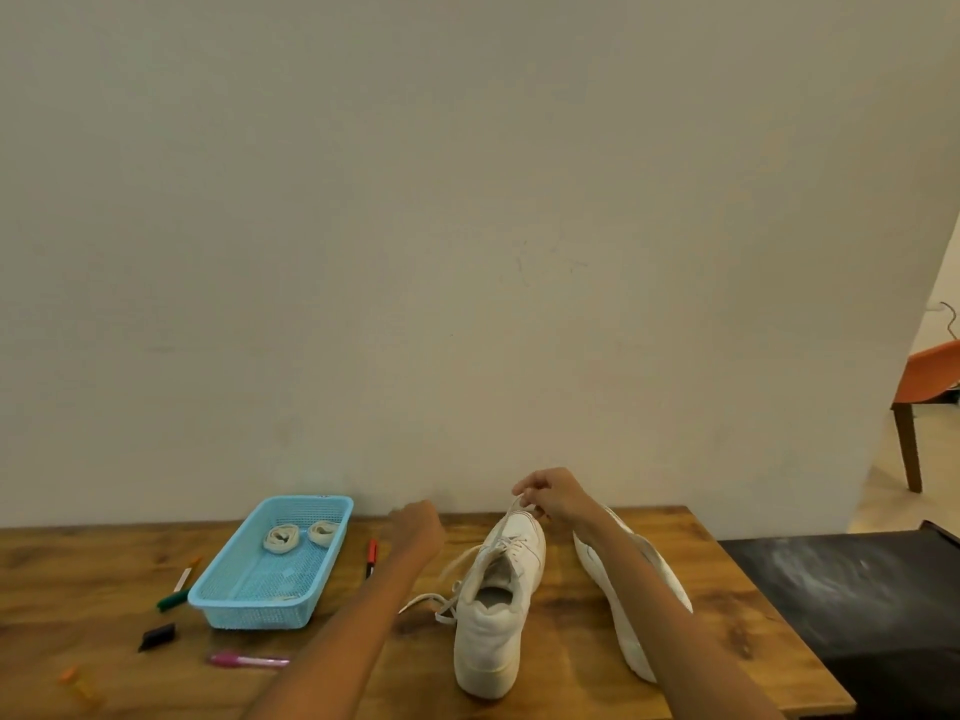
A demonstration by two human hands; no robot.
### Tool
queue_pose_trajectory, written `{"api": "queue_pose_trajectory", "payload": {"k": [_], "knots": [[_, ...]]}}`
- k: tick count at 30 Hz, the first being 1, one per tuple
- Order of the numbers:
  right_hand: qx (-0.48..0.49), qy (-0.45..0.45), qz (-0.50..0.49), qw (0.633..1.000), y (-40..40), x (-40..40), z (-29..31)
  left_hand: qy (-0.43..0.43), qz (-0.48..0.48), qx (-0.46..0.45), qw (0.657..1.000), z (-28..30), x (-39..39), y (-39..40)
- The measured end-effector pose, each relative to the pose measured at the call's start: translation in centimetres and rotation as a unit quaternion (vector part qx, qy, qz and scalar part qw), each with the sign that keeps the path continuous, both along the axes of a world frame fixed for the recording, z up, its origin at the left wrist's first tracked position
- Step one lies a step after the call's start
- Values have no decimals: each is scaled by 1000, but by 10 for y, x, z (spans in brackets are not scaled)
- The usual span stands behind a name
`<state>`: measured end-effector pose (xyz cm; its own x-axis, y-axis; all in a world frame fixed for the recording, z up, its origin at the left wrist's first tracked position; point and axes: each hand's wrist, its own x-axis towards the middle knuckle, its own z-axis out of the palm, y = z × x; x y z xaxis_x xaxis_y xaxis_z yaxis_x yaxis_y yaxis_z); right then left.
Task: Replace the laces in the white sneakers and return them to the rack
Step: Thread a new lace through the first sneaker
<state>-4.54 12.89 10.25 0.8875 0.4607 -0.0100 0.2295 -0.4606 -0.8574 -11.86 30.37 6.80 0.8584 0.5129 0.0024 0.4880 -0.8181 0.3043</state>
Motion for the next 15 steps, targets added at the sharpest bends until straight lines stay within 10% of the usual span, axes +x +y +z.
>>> {"api": "queue_pose_trajectory", "payload": {"k": [3,6,11,15], "knots": [[0,8,60,998,10,-7,-6,-142,-88,-187,968,13,13,-15],[25,-5,47,999,18,-11,-9,-110,-156,-358,914,22,14,-34],[-146,-93,-11,985,18,-8,-26,-16,-140,-138,980,3,20,-26],[-356,-58,82,929,17,-21,-45,-86,-62,-188,976,-16,21,-23]]}}
